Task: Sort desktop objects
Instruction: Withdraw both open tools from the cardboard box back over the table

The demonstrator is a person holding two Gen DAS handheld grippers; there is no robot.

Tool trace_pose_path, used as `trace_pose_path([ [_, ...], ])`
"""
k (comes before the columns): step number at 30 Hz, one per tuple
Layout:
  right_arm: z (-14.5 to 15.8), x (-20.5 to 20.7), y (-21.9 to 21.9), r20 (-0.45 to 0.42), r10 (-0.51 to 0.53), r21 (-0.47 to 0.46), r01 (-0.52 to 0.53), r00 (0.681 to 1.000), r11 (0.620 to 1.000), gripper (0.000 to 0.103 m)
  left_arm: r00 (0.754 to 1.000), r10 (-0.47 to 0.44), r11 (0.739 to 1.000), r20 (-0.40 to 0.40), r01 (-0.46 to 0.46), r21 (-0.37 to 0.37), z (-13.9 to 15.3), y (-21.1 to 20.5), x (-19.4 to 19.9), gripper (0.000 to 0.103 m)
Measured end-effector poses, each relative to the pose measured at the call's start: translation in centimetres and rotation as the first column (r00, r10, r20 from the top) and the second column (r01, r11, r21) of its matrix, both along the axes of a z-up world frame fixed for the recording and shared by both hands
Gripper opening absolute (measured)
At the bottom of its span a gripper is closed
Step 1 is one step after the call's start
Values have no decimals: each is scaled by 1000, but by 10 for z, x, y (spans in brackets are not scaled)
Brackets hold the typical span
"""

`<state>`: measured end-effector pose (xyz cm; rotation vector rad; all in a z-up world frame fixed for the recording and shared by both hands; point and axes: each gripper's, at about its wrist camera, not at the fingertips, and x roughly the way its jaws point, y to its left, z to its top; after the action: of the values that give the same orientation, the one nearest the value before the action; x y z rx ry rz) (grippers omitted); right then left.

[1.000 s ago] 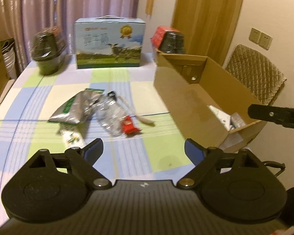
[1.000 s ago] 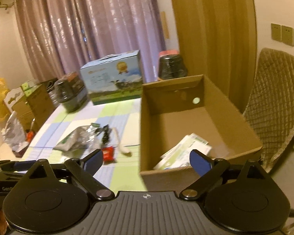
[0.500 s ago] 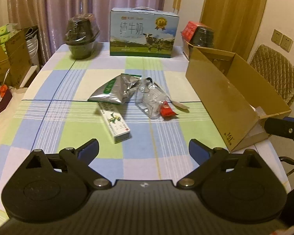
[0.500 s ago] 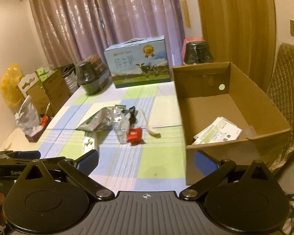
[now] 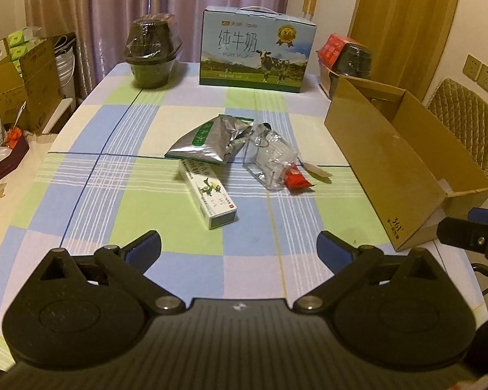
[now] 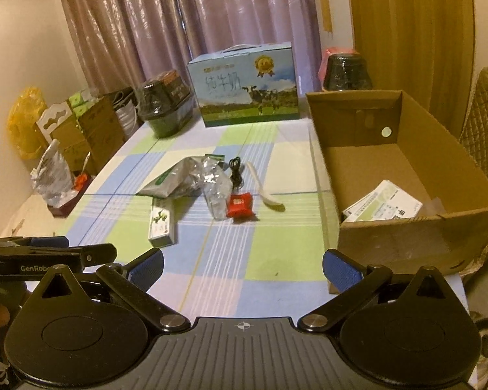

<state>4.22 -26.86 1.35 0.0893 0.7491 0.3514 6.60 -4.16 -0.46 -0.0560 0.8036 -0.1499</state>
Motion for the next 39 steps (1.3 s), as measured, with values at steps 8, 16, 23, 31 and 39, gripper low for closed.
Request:
trace_pose_path([
  [8,-11,6,10,-24,22,-10,-22,999,1000,101,999,28,1000,-18,-28,1,-10,13,7,100],
  [16,-28,18,27,-49,65,-25,-66,997,998,101,999,42,999,-34,-42,7,-23,25,23,100],
  [23,-44,33,44,-32,90,-57,-92,995,994,101,999,38,999,-38,-37,8,-34,28,50,100],
  [31,-77,60,59,-44,110,-85,-113,993,990,101,998,16,1000,-58,-14,19,-55,25,86,96],
  [39,-104,93,68,-64,133,-106,-140,989,984,90,997,-8,999,-78,11,34,-80,17,121,89],
])
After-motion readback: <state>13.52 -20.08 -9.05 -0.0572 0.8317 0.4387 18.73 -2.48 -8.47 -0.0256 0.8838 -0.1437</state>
